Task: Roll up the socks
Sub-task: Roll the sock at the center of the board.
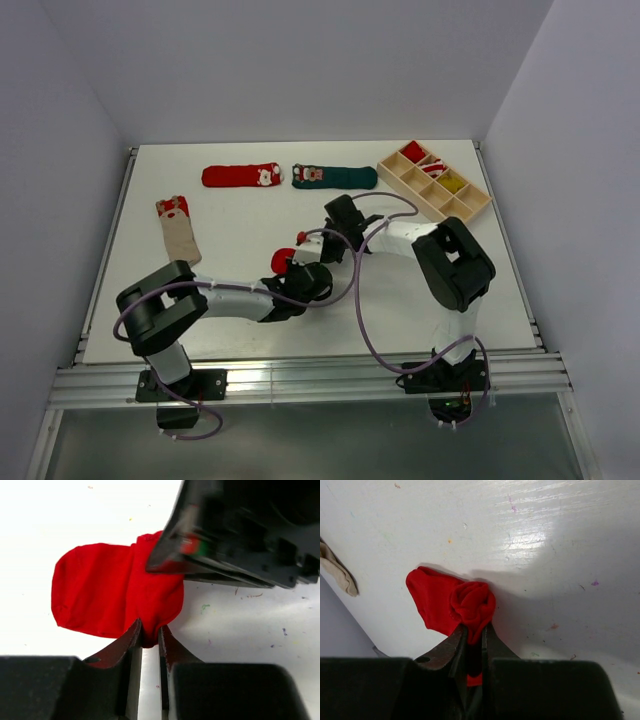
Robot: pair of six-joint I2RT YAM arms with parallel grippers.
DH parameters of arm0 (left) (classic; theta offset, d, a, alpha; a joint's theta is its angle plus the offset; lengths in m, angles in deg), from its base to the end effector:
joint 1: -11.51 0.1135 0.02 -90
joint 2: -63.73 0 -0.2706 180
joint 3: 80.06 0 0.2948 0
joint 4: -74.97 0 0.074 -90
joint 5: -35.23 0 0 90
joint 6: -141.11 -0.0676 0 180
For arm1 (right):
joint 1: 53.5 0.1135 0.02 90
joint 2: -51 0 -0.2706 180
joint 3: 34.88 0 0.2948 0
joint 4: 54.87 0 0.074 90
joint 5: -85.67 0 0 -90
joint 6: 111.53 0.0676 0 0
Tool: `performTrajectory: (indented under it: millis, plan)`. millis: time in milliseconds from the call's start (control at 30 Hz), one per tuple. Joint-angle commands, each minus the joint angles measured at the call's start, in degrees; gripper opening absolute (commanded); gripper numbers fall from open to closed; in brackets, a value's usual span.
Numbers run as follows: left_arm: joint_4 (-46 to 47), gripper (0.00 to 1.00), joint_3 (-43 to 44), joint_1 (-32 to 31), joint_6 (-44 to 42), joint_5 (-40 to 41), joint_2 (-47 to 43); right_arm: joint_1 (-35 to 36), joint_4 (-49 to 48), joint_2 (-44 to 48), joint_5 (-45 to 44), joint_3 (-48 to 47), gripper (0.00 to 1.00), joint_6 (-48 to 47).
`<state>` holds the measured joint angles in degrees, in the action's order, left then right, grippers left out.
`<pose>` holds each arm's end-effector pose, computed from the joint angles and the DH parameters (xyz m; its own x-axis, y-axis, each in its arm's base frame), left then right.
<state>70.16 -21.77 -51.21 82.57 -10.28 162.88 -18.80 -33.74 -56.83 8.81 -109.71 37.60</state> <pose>0.2123 -0.3084 0.1004 -0.4934 0.1445 -0.8577 0.1783 0.9820 0.0629 0.3464 0.2586 0.0972 -0.9117 0.3854 -0.1425 0.2312 0.7678 0.5975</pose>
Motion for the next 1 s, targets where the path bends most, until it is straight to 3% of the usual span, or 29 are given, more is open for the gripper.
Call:
performTrajectory:
  millis: [0,100,200,400,533,967]
  plan:
    - [2.72,0.01,-3.56,2.95,3.51,-6.16,-5.28,-0.42,1.95,2.36,-0.05,2.01,0.00,-1.04]
    - [5.96,0.01,-7.07,5.49,5.10,-13.18,-8.88,-0.42,0.38,3.24,0.30,2.62,0.07,-2.09]
    - [7.29,0.01,-10.15,8.22,7.03,-19.08,-12.05,-0.51,-1.91,4.20,0.48,3.58,0.30,-2.62]
    - [10.11,0.01,-14.28,12.97,11.51,-28.21,-14.95,-0.60,-6.57,6.84,-1.19,5.52,0.59,-2.62]
    - [12.48,0.01,-17.00,16.30,15.19,-32.34,-15.57,-0.60,-9.21,8.77,-1.72,7.36,0.64,-1.83]
    - [23.46,0.01,-23.42,25.97,24.34,-49.04,-14.16,0.90,-22.91,9.40,-0.14,12.55,0.67,1.33]
